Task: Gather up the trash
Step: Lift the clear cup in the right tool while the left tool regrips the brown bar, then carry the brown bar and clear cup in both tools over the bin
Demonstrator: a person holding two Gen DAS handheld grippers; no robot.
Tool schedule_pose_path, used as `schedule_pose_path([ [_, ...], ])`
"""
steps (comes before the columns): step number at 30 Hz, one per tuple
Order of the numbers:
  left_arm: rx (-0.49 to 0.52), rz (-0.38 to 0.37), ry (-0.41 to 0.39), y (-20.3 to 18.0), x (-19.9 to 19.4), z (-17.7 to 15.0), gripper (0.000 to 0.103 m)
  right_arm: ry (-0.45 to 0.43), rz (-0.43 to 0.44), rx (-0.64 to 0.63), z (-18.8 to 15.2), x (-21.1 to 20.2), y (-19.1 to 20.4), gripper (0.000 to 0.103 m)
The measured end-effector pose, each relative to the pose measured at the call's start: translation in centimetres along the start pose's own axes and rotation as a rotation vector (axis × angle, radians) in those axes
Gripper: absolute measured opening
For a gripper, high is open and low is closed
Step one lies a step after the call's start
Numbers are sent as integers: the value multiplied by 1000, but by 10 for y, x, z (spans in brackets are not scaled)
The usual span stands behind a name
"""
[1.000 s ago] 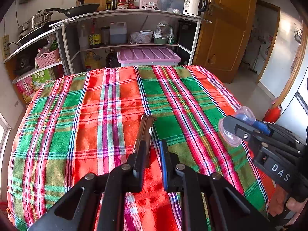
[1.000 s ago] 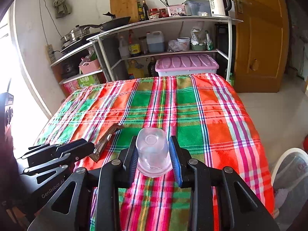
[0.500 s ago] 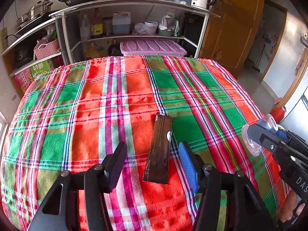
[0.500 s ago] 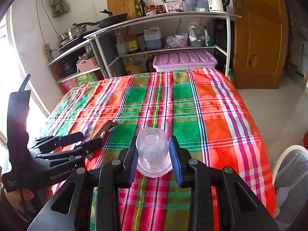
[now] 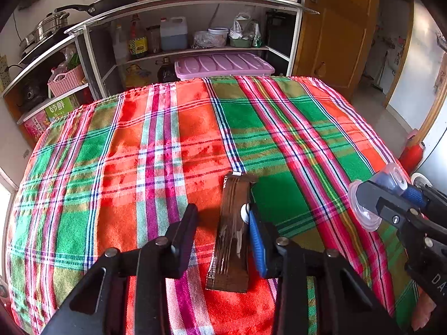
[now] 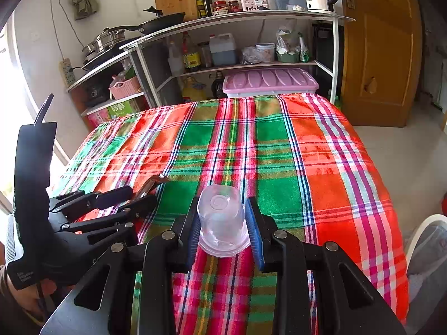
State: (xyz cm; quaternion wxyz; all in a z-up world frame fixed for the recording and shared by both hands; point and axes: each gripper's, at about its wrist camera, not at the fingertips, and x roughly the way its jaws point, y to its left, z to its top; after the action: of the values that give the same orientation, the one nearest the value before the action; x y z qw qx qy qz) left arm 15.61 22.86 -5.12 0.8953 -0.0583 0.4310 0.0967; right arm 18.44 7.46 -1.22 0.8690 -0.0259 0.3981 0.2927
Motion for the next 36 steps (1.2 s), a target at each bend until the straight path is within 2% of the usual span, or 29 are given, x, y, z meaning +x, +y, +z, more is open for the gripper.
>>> schedule_pose_path([
  [2,-2,0,0,1,0,1,21,1,-1,-3,0,1,1,32],
  [10,-10,-13,1,0,-5,-1,19,-1,-2,5,0,-1,-2,32],
  [19,-14,-48,-33,-12,-35,-11,19,-27,4,32,-4,-19,-7,32],
  [26,26,-89,-76,-41,-66,-17,19,-65,-16,53,-12,-51,-20,32],
  [36,108,-165,-115,-106,-93,-22,19,-110,-77,102,-34,-100,-56,32],
])
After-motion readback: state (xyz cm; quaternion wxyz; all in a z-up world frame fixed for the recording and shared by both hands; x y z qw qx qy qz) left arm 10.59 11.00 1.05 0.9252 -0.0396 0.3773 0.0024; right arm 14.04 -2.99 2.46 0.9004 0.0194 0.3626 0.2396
